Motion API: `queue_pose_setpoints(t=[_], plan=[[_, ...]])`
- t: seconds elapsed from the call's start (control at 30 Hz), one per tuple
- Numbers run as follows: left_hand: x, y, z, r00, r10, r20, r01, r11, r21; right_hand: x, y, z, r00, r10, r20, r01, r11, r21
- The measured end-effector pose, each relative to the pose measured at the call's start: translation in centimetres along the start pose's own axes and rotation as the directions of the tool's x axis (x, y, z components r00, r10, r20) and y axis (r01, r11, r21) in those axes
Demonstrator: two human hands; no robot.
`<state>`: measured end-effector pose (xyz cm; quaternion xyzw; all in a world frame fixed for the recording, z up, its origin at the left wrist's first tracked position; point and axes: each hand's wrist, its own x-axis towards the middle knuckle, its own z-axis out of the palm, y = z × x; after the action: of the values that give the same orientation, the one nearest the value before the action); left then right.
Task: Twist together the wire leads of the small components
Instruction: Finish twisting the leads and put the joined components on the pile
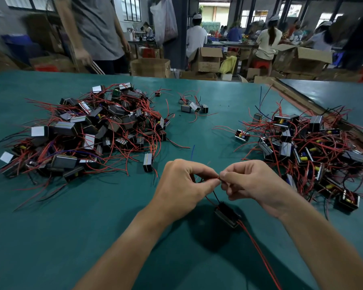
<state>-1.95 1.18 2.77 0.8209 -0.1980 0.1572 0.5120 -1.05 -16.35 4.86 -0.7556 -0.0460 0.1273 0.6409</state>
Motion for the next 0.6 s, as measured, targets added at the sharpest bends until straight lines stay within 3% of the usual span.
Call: queue_pose_setpoints(t=[0.33, 0.43, 0.53, 0.6], plan=[[-0.07, 0.37, 0.22, 1.0, -0.022, 0.019, 0.02, 0.997, 0.08, -0.04, 0.21, -0.3, 0.995, 0.044, 0.087, -0.049, 0.997, 0.057], [0.21, 0.17, -0.04, 0.99, -0.118, 0.081, 0.121, 0.992, -0.039, -0.01, 0.31, -0.09, 0.992, -0.126, 0.019, 0.127, 0.99, -0.058], [0.48, 0.25, -0.39, 0.963, -0.224, 0.15, 0.253, 0.944, -0.214, -0.07, 0.38, 0.06, 0.925, -0.378, -0.035, 0.36, 0.902, -0.237], [0.5, 0.37, -0.54, 0.947, -0.264, 0.183, 0.308, 0.907, -0.287, -0.11, 0.48, -0.05, 0.884, -0.467, -0.004, 0.445, 0.845, -0.296]])
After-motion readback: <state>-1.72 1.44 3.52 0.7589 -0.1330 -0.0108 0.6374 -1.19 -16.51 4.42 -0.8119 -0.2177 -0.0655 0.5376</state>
